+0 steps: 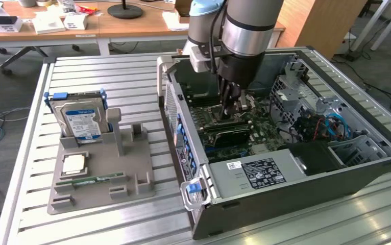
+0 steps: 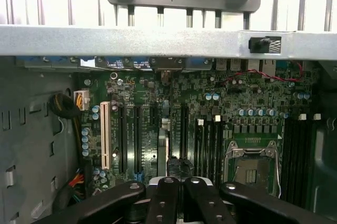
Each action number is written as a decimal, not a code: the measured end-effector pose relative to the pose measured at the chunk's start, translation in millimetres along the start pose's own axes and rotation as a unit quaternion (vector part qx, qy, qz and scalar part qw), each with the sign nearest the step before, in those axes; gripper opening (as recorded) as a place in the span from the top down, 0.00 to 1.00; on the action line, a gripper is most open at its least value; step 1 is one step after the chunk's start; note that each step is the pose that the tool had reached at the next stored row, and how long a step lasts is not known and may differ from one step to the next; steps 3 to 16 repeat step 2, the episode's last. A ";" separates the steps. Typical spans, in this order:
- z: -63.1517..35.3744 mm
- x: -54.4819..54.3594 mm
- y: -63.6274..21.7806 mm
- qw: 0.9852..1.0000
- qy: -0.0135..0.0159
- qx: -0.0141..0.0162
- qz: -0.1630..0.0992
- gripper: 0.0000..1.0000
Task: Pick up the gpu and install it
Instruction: 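Press down on the gpu until it lock into place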
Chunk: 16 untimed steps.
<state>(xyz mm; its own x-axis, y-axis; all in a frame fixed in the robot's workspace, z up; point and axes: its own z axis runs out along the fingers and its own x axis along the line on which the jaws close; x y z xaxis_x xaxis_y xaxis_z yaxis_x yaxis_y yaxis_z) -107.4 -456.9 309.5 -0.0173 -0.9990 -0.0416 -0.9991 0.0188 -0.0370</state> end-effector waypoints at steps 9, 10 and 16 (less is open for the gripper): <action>0.0 0.0 0.0 1.000 0.000 0.000 0.000 0.89; 0.0 0.0 0.0 1.000 0.000 0.000 0.000 0.89; 0.0 0.0 0.0 1.000 0.000 0.000 0.000 0.89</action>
